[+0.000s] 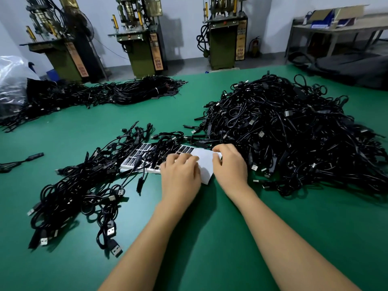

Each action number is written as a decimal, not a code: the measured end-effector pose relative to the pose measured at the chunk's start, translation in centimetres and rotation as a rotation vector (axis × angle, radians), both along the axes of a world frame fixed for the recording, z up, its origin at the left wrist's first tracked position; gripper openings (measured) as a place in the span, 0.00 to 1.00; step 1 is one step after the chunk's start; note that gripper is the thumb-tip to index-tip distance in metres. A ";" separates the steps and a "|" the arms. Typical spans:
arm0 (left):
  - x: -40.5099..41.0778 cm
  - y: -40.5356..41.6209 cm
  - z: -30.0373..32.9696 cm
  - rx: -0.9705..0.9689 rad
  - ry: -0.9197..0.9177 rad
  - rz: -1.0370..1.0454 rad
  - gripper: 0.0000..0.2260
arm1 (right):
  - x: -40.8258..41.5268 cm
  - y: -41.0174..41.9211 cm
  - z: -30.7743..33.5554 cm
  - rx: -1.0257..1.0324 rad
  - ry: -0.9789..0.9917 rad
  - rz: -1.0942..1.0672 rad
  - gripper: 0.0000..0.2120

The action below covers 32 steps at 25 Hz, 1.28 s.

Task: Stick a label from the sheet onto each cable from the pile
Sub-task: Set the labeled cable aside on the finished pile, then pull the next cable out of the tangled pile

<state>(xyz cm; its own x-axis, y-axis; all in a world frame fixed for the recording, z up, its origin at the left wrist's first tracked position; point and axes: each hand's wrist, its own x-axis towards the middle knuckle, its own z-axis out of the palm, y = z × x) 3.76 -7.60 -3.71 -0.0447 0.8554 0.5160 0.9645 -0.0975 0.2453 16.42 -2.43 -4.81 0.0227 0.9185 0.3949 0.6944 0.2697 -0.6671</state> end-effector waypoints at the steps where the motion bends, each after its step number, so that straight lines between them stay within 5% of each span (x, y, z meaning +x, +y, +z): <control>1: 0.3 0.0 -0.6 -0.018 0.000 -0.002 0.08 | -0.1 0.1 -0.1 0.002 -0.039 0.009 0.10; 5: -0.2 0.4 -1.6 -0.082 0.035 0.004 0.09 | -0.7 1.9 0.6 0.051 -0.174 0.001 0.12; 11: -0.4 0.6 -1.6 -0.171 -0.008 0.014 0.11 | -2.6 5.6 1.6 -0.058 -0.642 0.037 0.07; 14: -0.6 0.7 -1.5 -0.180 -0.015 0.024 0.10 | -2.6 5.7 1.9 -0.072 -0.661 0.047 0.06; 22: -0.6 0.7 -1.3 -0.176 -0.057 0.018 0.09 | 0.4 0.7 10.3 0.171 0.325 0.147 0.07; 27: -1.2 0.6 -1.0 -0.151 -0.258 0.012 0.08 | 1.5 -0.5 7.3 -0.296 1.035 0.289 0.07; 32: -2.3 0.9 -0.5 -0.217 -0.777 -0.001 0.11 | 1.3 0.1 2.5 -0.496 1.190 0.218 0.06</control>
<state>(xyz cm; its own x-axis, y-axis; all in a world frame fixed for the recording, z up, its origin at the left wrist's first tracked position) 1.50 -6.74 -4.17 -0.3212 0.9334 0.1601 0.5106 0.0283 0.8594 17.73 -2.31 -2.31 -0.0456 0.9886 -0.1437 -0.4127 -0.1496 -0.8985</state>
